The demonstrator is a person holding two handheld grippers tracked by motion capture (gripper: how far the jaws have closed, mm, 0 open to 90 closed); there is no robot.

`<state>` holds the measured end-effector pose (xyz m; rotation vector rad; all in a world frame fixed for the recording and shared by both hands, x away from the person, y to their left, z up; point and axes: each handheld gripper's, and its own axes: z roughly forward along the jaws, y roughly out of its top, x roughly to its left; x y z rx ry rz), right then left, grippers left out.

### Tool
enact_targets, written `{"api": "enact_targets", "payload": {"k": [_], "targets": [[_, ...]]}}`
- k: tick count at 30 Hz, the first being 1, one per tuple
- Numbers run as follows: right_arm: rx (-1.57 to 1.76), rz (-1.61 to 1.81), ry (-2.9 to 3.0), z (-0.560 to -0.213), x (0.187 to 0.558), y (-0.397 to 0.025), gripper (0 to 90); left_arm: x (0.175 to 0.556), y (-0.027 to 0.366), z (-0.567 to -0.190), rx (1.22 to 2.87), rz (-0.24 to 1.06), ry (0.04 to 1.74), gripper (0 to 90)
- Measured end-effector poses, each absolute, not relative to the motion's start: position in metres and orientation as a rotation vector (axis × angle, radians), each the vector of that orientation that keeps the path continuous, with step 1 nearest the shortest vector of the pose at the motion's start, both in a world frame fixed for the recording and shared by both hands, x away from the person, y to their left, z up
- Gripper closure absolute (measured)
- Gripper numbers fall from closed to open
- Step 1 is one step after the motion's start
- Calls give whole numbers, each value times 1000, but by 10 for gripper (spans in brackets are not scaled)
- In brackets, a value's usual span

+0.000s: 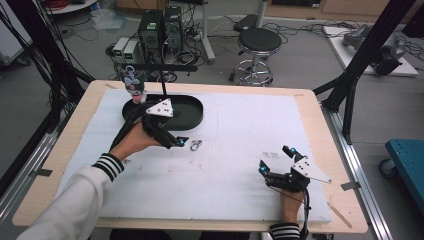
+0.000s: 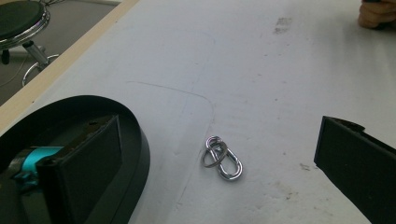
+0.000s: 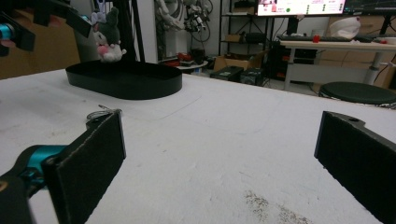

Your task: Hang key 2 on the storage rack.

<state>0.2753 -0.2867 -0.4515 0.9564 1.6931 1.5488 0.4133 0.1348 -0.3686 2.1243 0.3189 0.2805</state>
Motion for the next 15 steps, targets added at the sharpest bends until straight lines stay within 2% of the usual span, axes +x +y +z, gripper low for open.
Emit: {"api": "enact_targets", "payload": {"k": [15], "targets": [[958, 1546, 1697, -451, 275, -286, 11, 424, 113, -391, 2237, 282, 328, 18]]}}
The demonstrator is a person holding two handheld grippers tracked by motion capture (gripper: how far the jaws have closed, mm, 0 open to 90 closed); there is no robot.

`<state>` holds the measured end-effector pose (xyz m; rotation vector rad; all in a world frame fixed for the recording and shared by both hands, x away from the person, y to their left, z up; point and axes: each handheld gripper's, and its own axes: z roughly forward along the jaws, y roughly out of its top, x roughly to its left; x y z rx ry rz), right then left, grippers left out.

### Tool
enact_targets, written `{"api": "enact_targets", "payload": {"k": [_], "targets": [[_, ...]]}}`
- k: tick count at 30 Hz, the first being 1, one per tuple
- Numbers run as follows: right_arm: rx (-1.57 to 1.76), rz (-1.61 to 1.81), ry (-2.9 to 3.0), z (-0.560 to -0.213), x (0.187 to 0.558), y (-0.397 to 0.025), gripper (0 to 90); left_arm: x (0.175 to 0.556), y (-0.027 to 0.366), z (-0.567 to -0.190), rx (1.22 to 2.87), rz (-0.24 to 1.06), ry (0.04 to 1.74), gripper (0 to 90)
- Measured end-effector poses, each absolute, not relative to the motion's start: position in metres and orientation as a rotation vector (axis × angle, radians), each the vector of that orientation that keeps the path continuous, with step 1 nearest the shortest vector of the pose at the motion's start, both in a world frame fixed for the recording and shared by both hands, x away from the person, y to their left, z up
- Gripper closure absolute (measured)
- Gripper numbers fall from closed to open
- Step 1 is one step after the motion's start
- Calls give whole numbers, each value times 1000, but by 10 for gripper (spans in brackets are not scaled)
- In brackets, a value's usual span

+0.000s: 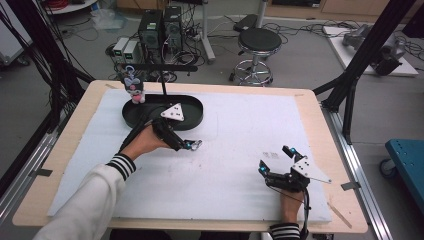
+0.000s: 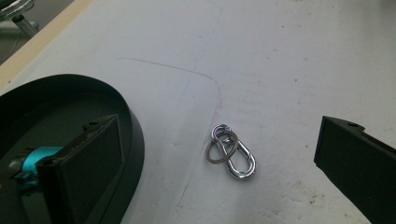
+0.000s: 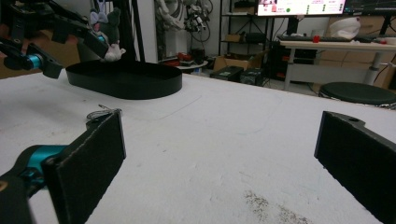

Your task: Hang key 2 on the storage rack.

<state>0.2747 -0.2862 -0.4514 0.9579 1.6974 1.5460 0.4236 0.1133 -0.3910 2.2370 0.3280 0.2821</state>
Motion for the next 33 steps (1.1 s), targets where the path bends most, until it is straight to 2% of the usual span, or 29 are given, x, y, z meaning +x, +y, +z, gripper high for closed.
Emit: {"api": "enact_targets", "payload": {"k": [7, 10, 16, 19, 25, 33], "targets": [[958, 1547, 1697, -451, 275, -286, 12, 425, 105, -400, 2296, 283, 326, 34], [961, 1548, 1698, -451, 275, -286, 12, 425, 102, -403, 2312, 282, 319, 144], [960, 1547, 1698, -451, 275, -286, 11, 426, 96, -407, 2349, 293, 310, 169], [959, 1547, 1698, -451, 275, -286, 12, 425, 95, -408, 2376, 288, 298, 253], [959, 1547, 1698, -451, 275, -286, 12, 426, 91, -413, 2406, 277, 309, 314], [953, 1545, 1695, -451, 275, -286, 12, 426, 90, -414, 2431, 298, 289, 484]]}}
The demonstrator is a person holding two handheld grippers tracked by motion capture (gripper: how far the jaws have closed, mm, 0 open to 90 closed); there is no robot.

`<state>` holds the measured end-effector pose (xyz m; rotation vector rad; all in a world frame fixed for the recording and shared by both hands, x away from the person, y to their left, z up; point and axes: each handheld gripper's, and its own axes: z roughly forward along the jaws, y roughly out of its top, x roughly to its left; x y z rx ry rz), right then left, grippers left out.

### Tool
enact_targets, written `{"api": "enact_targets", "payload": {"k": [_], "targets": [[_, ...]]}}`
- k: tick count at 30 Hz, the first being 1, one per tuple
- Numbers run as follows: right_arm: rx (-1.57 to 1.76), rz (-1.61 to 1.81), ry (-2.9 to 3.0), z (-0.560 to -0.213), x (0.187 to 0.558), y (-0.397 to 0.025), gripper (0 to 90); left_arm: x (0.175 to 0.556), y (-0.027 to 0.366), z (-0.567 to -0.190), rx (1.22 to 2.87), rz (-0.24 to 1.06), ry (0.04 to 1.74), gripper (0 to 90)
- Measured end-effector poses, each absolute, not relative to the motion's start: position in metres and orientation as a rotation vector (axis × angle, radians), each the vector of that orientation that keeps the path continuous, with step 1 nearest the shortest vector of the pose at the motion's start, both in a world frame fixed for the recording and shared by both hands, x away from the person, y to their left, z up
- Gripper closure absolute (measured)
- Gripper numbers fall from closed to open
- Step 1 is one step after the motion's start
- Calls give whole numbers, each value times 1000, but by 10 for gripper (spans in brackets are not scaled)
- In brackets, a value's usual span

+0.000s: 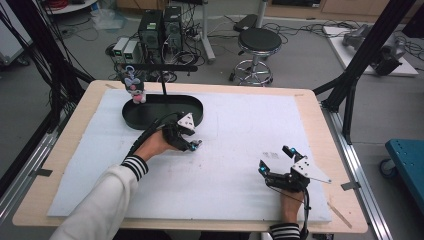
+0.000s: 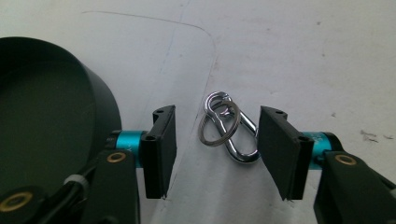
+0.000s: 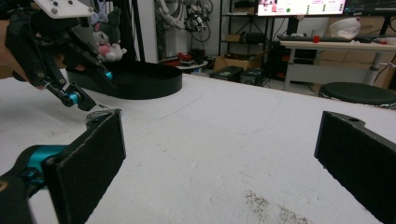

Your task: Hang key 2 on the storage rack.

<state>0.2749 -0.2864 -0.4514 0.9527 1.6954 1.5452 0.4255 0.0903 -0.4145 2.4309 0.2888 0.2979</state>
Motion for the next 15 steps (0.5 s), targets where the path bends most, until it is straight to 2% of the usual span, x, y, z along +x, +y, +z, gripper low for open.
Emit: {"api": "enact_targets", "payload": {"k": [10, 15], "targets": [[956, 1550, 1697, -451, 275, -286, 11, 426, 88, -418, 2459, 286, 277, 545], [957, 1550, 1696, -452, 275, -286, 12, 425, 85, -419, 2468, 289, 283, 623]]}}
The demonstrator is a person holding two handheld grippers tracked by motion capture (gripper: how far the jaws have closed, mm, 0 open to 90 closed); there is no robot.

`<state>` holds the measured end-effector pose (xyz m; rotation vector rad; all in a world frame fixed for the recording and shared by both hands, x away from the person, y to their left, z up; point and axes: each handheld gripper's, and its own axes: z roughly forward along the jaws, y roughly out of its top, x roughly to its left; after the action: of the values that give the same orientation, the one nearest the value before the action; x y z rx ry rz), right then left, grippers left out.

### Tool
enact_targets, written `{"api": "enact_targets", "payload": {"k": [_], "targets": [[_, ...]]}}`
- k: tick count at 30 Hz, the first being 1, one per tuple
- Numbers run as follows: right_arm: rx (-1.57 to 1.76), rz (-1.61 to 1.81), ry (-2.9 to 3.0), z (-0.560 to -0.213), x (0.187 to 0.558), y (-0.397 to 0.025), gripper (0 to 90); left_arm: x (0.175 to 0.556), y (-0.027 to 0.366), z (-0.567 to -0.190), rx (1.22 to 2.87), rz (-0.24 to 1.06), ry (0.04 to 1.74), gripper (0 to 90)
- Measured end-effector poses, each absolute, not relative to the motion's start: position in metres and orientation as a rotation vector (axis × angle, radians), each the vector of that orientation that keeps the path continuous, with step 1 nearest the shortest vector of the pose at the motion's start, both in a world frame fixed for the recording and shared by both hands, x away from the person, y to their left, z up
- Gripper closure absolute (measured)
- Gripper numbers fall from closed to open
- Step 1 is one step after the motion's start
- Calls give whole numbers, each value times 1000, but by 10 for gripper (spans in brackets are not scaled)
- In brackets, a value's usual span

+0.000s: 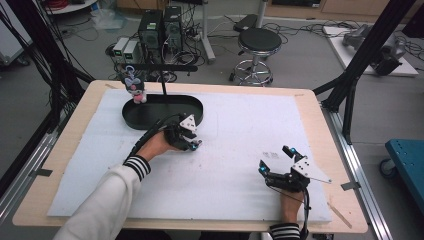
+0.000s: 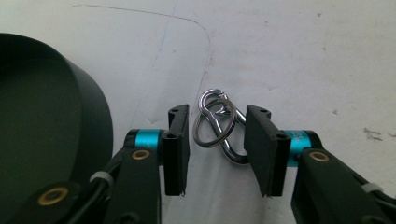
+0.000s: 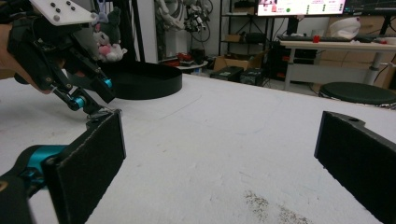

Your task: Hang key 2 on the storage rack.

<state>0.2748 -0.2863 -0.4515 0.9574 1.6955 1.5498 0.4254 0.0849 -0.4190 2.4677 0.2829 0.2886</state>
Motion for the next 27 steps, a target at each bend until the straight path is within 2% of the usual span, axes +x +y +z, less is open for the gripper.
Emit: {"api": "enact_targets", "payload": {"k": [9, 18, 23, 27], "targets": [[955, 1549, 1694, -452, 275, -287, 12, 427, 81, -420, 2480, 281, 308, 748], [956, 1550, 1694, -452, 275, -287, 11, 428, 84, -417, 2466, 294, 354, 774], [957, 1549, 1696, -451, 275, -286, 11, 429, 85, -415, 2456, 294, 372, 836], [957, 1548, 1696, -452, 275, -286, 12, 430, 86, -415, 2449, 290, 385, 845]]}}
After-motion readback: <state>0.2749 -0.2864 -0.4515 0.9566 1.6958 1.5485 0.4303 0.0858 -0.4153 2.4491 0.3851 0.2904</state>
